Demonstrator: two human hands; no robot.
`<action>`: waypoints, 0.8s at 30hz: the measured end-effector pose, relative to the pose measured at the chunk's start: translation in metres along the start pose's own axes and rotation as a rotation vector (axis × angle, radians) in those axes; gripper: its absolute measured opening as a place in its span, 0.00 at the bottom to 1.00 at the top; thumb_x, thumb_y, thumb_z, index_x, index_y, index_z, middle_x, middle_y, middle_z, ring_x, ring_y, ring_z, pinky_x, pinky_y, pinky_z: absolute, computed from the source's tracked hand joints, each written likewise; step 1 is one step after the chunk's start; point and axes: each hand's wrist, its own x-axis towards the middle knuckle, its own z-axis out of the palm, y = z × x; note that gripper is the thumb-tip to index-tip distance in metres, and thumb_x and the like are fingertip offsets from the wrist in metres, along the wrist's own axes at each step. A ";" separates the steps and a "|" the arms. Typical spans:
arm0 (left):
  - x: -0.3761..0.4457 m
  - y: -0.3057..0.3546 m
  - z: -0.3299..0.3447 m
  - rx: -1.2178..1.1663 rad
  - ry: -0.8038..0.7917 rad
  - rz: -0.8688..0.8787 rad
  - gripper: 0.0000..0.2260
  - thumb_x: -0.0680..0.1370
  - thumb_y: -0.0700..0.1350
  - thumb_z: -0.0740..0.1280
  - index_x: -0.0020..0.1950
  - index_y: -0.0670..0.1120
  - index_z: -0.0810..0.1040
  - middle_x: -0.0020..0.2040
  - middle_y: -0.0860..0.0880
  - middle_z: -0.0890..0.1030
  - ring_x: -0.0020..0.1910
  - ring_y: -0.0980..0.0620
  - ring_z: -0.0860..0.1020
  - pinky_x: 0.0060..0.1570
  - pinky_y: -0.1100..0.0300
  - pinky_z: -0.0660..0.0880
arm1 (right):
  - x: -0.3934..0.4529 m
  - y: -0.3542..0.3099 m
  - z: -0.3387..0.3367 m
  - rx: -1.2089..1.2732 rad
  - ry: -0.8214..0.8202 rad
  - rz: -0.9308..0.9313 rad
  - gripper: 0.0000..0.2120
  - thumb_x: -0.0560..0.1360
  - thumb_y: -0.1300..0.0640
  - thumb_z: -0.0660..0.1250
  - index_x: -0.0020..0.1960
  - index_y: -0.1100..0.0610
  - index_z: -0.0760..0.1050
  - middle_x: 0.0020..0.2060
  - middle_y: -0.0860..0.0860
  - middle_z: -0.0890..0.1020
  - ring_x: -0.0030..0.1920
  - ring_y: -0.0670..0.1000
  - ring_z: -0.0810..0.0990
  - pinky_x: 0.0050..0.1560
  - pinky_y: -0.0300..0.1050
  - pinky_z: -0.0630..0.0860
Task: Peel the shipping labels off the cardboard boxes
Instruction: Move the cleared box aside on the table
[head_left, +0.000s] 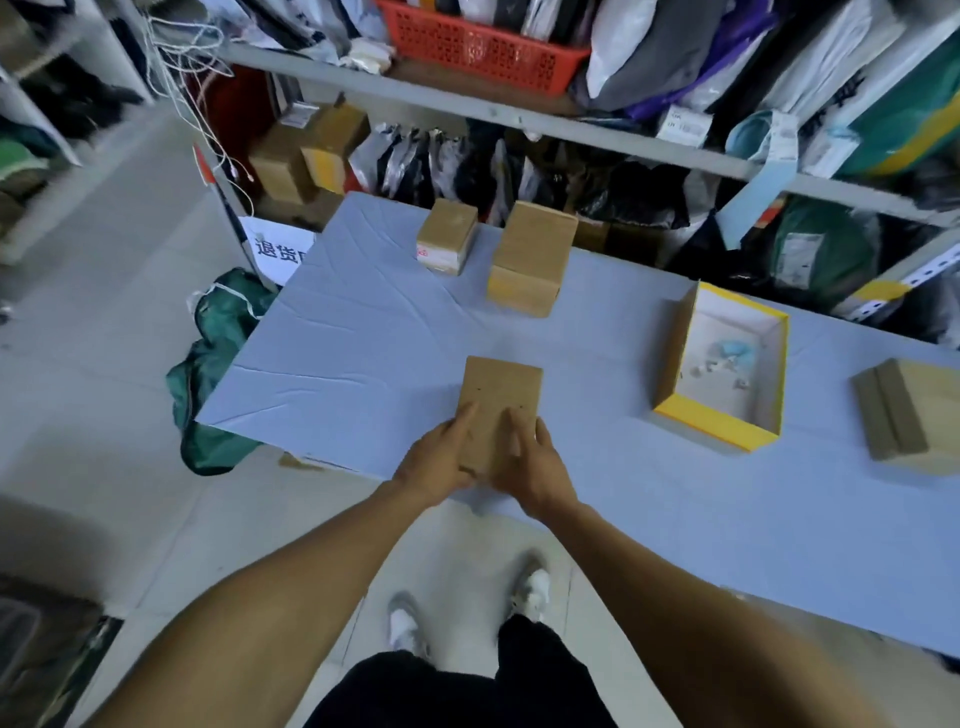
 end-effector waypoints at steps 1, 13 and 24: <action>-0.001 -0.005 -0.006 -0.020 0.012 0.000 0.40 0.73 0.44 0.73 0.79 0.53 0.54 0.74 0.46 0.67 0.69 0.46 0.70 0.65 0.57 0.68 | -0.002 -0.009 0.001 -0.008 0.007 -0.013 0.39 0.75 0.56 0.68 0.78 0.46 0.50 0.78 0.54 0.50 0.70 0.60 0.69 0.64 0.50 0.71; 0.039 -0.080 -0.143 -0.014 0.203 -0.030 0.40 0.73 0.49 0.75 0.79 0.53 0.56 0.71 0.44 0.71 0.68 0.44 0.71 0.62 0.56 0.71 | 0.110 -0.127 0.020 -0.098 0.053 -0.260 0.33 0.73 0.45 0.70 0.74 0.44 0.60 0.77 0.51 0.59 0.63 0.58 0.76 0.57 0.50 0.76; 0.180 -0.136 -0.268 0.027 0.235 -0.027 0.39 0.71 0.40 0.76 0.78 0.51 0.60 0.70 0.45 0.72 0.68 0.45 0.72 0.60 0.62 0.67 | 0.271 -0.229 0.016 -0.107 0.045 -0.263 0.33 0.73 0.57 0.66 0.75 0.48 0.58 0.78 0.53 0.53 0.55 0.61 0.79 0.50 0.52 0.79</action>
